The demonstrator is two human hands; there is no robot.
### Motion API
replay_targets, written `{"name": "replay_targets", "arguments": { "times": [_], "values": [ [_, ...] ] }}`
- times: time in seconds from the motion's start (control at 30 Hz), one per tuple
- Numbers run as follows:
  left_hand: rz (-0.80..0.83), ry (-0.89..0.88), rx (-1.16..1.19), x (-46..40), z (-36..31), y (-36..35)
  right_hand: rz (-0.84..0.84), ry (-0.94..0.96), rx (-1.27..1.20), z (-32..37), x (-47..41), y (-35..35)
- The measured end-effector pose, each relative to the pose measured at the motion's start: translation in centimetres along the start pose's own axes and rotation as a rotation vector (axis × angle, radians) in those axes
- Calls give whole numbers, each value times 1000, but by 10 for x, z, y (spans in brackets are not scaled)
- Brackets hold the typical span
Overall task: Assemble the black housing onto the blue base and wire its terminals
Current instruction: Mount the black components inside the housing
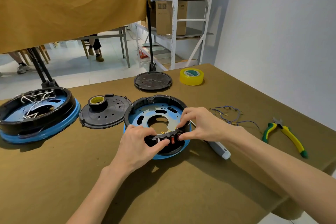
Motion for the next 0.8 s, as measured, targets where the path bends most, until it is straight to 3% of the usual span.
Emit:
{"name": "replay_targets", "arguments": {
  "times": [0.17,0.37,0.63,0.8],
  "values": [
    [28,16,3,0,1,-1,8,-94,-128,-7,-7,1],
    [30,23,-11,2,1,-1,-11,-72,-157,-6,-6,-3],
    [100,-7,-6,0,11,1,-52,30,110,16,1,-14],
    [77,19,-16,0,9,-1,-78,-36,-3,15,-1,-13]
  ]
}}
Point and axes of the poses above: each hand's wrist, its own x-axis away from the middle knuckle, its own y-axis out of the back of the hand, z = x × y, the point moved 4 cm from there along -x, towards the middle knuckle, and after that the axes turned 6 degrees about y, right-handed, at the moved point
